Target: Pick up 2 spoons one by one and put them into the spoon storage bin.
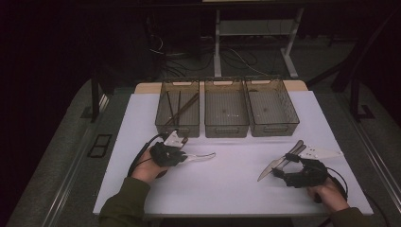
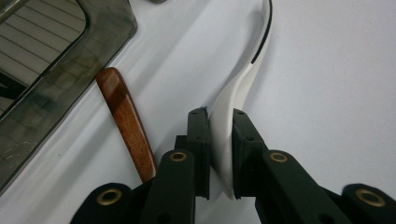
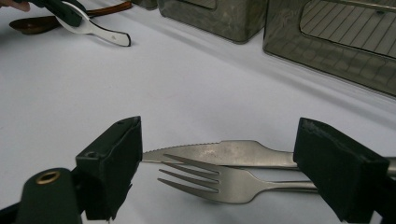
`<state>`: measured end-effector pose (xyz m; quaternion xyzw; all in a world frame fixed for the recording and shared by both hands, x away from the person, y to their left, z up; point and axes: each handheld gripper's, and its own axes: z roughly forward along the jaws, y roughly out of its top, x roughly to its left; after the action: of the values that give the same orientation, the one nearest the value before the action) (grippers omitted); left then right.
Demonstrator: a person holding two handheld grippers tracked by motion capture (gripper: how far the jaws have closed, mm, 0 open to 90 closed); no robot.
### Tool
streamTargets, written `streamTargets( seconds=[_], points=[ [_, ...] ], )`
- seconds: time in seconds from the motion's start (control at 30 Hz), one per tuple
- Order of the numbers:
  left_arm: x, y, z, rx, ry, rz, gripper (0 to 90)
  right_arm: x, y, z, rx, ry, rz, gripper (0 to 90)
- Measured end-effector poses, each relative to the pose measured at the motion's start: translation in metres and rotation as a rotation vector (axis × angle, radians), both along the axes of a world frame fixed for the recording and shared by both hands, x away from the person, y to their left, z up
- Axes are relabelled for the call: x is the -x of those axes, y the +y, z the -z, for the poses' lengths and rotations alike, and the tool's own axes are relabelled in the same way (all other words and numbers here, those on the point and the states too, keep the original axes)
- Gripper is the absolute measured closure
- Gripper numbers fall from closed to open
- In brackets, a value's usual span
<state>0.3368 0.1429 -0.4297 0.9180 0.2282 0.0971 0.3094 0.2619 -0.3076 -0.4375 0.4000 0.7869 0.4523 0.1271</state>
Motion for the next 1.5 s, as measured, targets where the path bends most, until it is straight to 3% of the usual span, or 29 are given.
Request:
streamTargets(
  seconds=[0.3, 0.53, 1.03, 1.5],
  points=[
    [0.001, -0.002, -0.003, 0.013, -0.018, -0.003, 80.5, 0.000, 0.000, 0.000, 0.000, -0.001, -0.001, 15.3],
    [0.003, -0.005, -0.010, 0.030, -0.059, 0.005, 80.7, 0.000, 0.000, 0.000, -0.001, -0.001, -0.001, 15.3],
    [0.006, -0.011, -0.029, 0.110, -0.110, 0.013, 80.7, 0.000, 0.001, 0.000, -0.003, 0.003, 0.000, 15.3],
    [-0.008, -0.028, -0.048, 0.149, -0.147, 0.053, 80.7, -0.001, 0.000, 0.001, -0.002, 0.003, 0.006, 15.3]
  ],
)
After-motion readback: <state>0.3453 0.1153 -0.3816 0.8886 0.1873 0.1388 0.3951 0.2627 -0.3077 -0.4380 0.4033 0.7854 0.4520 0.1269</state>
